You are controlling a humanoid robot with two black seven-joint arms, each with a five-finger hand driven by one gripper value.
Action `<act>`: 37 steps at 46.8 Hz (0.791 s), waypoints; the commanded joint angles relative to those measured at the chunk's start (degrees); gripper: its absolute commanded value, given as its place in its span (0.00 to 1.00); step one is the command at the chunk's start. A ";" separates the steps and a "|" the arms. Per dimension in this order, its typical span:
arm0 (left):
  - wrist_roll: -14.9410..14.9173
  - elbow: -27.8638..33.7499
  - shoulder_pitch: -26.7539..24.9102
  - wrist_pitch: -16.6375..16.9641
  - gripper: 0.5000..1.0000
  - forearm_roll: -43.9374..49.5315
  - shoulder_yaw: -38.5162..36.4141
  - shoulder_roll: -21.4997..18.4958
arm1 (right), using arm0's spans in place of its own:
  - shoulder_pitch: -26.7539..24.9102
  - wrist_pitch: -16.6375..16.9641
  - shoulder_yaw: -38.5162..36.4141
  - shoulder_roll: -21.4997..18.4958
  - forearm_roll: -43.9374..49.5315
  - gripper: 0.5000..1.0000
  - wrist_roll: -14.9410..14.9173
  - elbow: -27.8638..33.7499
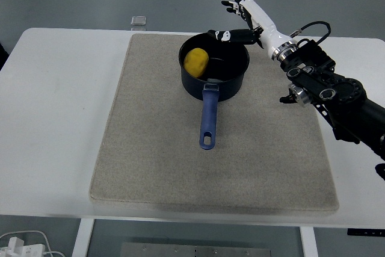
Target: Put the potato in the blue pot
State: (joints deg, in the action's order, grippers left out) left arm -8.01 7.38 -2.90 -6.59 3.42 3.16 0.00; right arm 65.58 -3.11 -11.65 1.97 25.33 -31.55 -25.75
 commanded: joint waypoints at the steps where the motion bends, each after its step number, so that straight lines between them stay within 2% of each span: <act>1: 0.01 0.00 0.00 0.00 1.00 0.00 0.00 0.00 | 0.08 2.49 -2.15 1.72 -5.37 0.82 2.36 0.00; 12: 0.01 0.00 0.00 0.00 1.00 0.00 0.00 0.00 | 0.69 5.13 -12.61 7.69 -14.17 0.82 11.41 0.00; 17: 0.01 0.18 0.00 0.00 1.00 0.00 0.00 0.00 | 0.69 5.83 -15.24 9.37 -17.85 0.82 16.86 0.00; 26: 0.01 0.18 0.00 0.00 1.00 0.00 0.00 0.00 | 0.61 7.06 -16.66 11.74 -28.31 0.82 23.11 0.09; 31: 0.01 0.00 0.00 0.00 1.00 0.00 0.00 0.00 | 0.26 7.33 -16.66 12.71 -32.62 0.82 24.60 0.18; 37: 0.01 0.18 0.00 0.00 1.00 0.00 0.00 0.00 | -0.89 7.41 -16.74 12.97 -33.68 0.82 23.90 0.18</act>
State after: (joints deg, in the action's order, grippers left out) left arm -8.00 7.40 -2.90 -6.59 3.42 3.16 0.00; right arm 65.38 4.22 -28.31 14.91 -8.19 -7.24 -25.57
